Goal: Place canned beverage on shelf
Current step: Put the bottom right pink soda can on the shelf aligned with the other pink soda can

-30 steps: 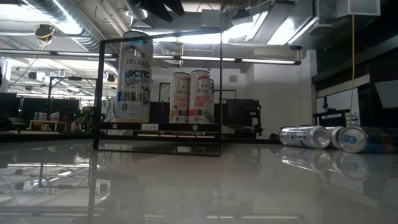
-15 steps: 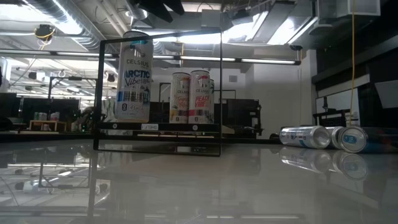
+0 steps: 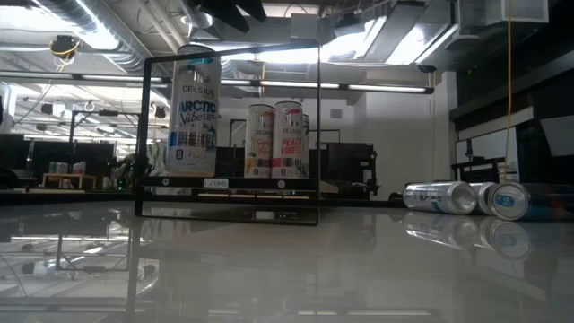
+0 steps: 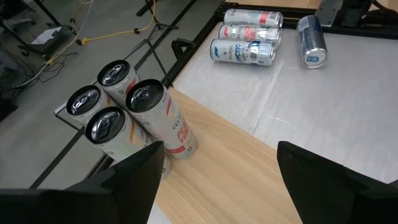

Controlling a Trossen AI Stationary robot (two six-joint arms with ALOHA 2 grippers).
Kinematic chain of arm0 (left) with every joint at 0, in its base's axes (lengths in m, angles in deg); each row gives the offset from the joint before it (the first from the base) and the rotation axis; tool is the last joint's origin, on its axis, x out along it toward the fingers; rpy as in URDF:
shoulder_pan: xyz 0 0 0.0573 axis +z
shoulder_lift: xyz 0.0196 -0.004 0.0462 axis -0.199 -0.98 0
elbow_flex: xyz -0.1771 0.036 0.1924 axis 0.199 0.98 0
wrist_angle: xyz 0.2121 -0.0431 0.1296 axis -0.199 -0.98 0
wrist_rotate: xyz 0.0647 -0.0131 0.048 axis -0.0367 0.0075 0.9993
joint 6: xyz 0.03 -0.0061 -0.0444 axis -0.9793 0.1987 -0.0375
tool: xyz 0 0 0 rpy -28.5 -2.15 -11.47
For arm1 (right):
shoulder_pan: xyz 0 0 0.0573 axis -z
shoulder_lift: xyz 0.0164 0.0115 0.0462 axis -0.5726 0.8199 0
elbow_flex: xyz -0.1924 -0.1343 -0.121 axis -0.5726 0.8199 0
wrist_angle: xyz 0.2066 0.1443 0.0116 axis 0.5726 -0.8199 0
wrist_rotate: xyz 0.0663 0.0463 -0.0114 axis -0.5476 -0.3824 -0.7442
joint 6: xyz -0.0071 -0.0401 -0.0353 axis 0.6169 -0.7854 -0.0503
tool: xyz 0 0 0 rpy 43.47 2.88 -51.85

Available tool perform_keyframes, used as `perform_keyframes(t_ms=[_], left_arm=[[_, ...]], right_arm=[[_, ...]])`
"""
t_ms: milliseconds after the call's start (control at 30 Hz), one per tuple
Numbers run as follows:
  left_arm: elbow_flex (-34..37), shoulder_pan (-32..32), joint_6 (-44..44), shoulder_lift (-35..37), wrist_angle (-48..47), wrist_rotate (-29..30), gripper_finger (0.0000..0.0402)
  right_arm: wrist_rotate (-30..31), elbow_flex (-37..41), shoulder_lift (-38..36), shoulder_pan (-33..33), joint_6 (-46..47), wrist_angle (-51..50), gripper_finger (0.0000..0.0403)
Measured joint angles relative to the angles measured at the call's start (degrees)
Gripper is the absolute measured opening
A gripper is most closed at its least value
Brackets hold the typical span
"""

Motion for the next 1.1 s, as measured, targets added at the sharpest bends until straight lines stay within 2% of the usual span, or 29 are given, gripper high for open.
perform_keyframes(t_ms=[300,567,800,1100], left_arm=[[0.0,0.0,0.0,0.0,0.0,0.0,0.0306],[0.0,0.0,-0.4,0.0,0.0,0.0,0.0306],[0.0,0.0,-4.6,0.0,0.0,0.0,0.0306],[0.0,0.7,-9.9,0.1,0.0,-2.7,0.0306]], right_arm=[[0.7,0.0,-0.1,9.5,-10.8,0.2,0.0253],[0.5,0.0,-0.1,23.6,-25.1,4.2,0.0247],[-5.7,-0.2,-2.2,38.0,-40.4,12.9,0.0248],[-11.3,-8.1,-2.8,58.0,-56.3,12.0,0.025]])
